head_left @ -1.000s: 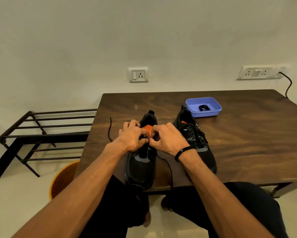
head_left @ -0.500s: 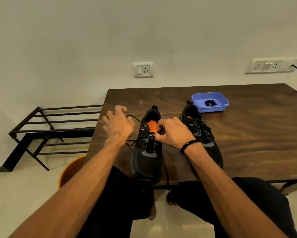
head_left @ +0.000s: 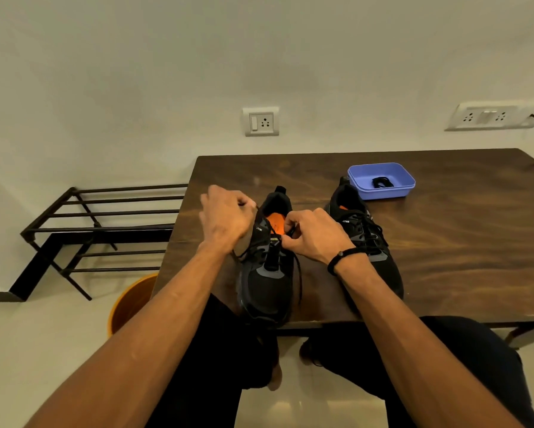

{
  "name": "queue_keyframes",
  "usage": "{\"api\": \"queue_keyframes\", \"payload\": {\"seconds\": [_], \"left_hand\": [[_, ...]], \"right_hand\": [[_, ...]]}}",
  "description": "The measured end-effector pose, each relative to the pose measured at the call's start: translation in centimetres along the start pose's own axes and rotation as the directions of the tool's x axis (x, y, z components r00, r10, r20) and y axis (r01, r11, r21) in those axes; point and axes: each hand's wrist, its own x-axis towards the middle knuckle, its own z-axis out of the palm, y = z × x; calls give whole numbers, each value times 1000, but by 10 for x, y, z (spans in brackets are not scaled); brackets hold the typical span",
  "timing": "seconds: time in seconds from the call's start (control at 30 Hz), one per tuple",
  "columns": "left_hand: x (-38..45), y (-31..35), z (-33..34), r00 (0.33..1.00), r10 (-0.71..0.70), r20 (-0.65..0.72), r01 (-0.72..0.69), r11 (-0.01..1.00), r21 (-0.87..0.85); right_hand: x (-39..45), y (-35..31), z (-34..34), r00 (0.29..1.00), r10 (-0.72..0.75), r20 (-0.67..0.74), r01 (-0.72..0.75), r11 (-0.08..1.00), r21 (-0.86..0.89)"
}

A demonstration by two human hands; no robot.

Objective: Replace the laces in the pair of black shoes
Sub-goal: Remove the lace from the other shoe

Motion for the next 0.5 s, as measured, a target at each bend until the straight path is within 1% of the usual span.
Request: {"api": "queue_keyframes", "payload": {"seconds": [0.03,0.07,0.1,0.13,0.17,0.2,0.23,0.27,0.3,0.33,0.37,0.4,0.43,0.5], "left_hand": [[2,-6,-4,992,-95,-81,90,994,-68],[2,-9,-9,973,-181,-143,167,980,-107],[0,-11,-13,953,-238,-189,218,968,-122],[-3,-9,-16,946,-257,-199,241,965,-104],[-6,-7,-15,957,-241,-165,234,970,-60],[-12,-1,-18,980,-178,-85,178,984,-6],[-17,6,-19,996,-81,42,80,996,32],[-20,13,-18,980,24,196,-37,997,67],[-23,19,-16,935,102,339,-147,983,112],[-25,23,-12,885,140,445,-233,959,160],[-26,25,-8,852,146,502,-280,939,202],[-26,27,-4,842,137,521,-291,930,226],[-27,29,-1,845,131,519,-291,926,240],[-27,31,2,857,166,489,-323,910,258]], "right_hand": [[0,-1,0,1000,3,4,-3,1000,4],[0,-1,0,1000,3,7,-3,1000,7],[0,-2,0,1000,6,11,-6,1000,11],[0,-2,0,1000,12,12,-12,1000,18],[0,-3,-1,1000,15,15,-15,1000,23],[-1,-4,-1,1000,15,17,-15,1000,23],[-1,-5,-2,1000,13,16,-14,1000,18],[-1,-6,-3,1000,13,14,-13,1000,13],[-2,-6,-4,1000,14,13,-14,1000,7],[-3,-6,-5,1000,20,16,-20,1000,1],[-4,-6,-5,999,27,18,-27,1000,-4],[-5,-5,-6,999,33,18,-33,999,-2],[-5,-4,-6,999,36,17,-36,999,2],[-5,-3,-6,999,35,15,-35,999,2]]}}
